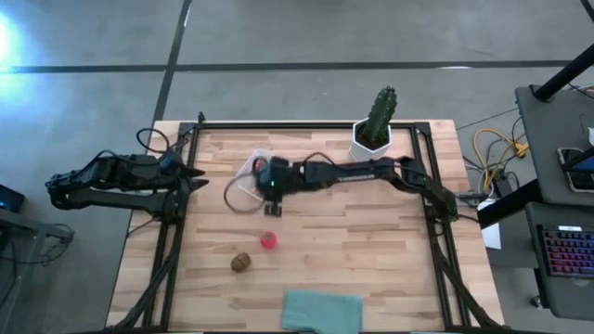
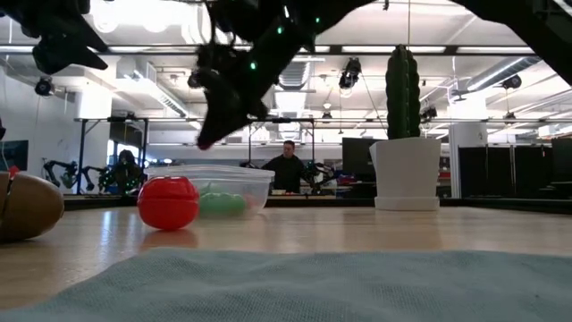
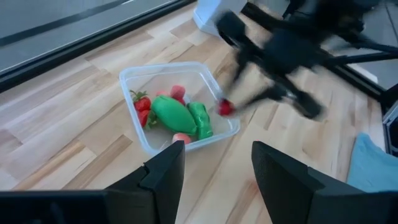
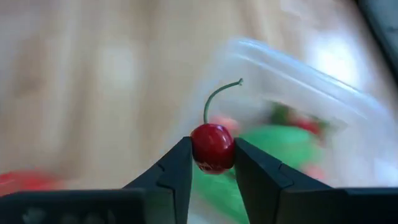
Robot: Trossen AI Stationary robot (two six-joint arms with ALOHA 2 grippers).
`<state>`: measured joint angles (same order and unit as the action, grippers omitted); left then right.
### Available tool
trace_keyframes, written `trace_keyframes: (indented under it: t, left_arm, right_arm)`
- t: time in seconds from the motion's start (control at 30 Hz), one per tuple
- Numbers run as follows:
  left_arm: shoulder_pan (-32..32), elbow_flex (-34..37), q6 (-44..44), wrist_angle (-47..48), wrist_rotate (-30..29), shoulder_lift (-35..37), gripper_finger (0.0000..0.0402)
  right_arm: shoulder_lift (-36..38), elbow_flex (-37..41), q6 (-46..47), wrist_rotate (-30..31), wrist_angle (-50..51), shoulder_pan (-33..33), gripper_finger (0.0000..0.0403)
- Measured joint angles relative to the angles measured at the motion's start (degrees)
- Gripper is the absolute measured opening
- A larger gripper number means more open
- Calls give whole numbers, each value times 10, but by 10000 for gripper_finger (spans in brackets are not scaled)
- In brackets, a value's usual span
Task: Pick and placing Produce into tupperware
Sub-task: Put the red cherry into the transparent bin, then put the red tomato into the transparent bin
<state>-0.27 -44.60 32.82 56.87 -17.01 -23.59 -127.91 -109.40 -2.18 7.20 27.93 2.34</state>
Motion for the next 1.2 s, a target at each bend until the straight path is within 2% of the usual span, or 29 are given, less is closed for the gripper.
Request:
trace_keyframes:
  t: [0.1,0.37,0.47,0.53,0.6,0.83,1.2]
  left_arm:
    - [0,0,0,-13,0,0,173]
    - [0,0,0,-28,0,0,173]
    - [0,0,0,-28,0,0,173]
    - [0,0,0,-28,0,0,173]
    - [0,0,-1,-28,0,0,173]
    - [0,0,-2,-28,0,0,173]
    - [0,0,-2,-28,3,0,173]
  right_arm:
    - [-3,0,25,41,3,23,121]
    - [-3,0,23,45,27,45,181]
    - [3,0,34,44,53,33,203]
    - [12,0,30,22,78,18,213]
    - [23,0,3,-8,102,-1,220]
    - [30,0,-101,-43,123,-84,239]
    - [2,0,10,-45,85,-103,295]
